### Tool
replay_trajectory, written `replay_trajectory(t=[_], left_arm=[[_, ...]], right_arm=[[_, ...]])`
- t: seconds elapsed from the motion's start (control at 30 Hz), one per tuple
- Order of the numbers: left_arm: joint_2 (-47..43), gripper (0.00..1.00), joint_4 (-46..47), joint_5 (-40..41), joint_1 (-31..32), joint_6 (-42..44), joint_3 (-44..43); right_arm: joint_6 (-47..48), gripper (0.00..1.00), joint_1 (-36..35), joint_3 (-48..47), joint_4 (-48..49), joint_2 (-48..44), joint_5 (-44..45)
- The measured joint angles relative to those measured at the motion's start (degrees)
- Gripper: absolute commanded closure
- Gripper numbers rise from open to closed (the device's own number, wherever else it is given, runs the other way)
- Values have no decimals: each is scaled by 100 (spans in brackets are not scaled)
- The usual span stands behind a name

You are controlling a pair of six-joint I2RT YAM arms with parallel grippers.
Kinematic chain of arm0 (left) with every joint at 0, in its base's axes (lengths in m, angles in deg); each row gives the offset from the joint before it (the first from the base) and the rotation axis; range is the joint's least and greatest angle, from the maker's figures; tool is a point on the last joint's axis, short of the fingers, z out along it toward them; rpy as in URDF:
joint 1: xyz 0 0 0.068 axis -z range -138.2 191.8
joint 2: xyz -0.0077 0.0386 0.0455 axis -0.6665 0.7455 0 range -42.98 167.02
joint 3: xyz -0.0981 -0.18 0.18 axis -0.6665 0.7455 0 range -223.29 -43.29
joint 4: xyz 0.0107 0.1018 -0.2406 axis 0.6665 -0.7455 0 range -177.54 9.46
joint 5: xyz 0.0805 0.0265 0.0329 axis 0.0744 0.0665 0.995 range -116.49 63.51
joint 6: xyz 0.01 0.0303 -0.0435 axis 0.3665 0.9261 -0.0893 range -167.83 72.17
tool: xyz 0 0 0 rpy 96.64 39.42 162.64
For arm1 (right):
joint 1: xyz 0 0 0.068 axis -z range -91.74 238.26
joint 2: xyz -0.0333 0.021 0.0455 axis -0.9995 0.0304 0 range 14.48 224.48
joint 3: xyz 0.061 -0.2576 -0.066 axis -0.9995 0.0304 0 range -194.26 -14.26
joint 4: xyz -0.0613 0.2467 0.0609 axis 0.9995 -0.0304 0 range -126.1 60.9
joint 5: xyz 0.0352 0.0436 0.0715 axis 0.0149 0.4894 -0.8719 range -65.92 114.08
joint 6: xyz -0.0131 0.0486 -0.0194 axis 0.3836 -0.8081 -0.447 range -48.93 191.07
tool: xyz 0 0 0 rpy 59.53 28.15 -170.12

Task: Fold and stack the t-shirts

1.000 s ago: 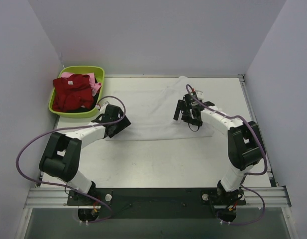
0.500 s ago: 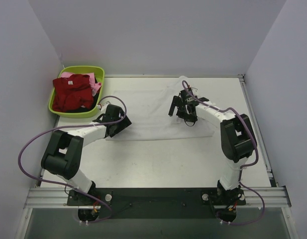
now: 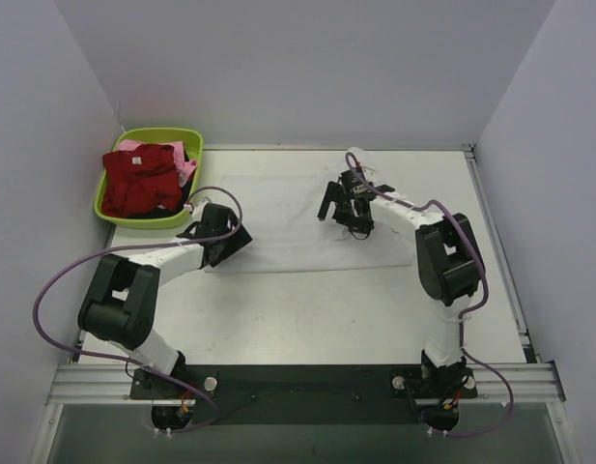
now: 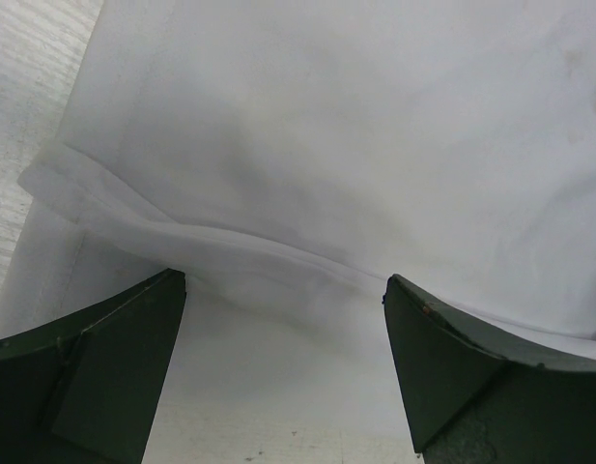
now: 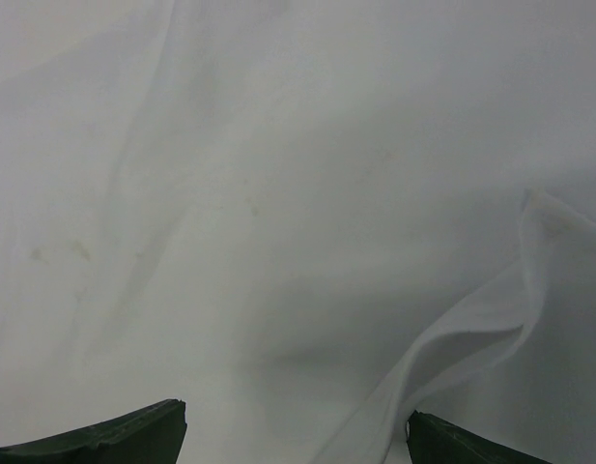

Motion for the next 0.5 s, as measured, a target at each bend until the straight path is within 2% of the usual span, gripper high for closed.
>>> replay_trajectory(t=[0.5], left_arm=[[-103,6,101,-4,-94,98,151]], right_arm=[[-107,0,4,-857,487,699,122]])
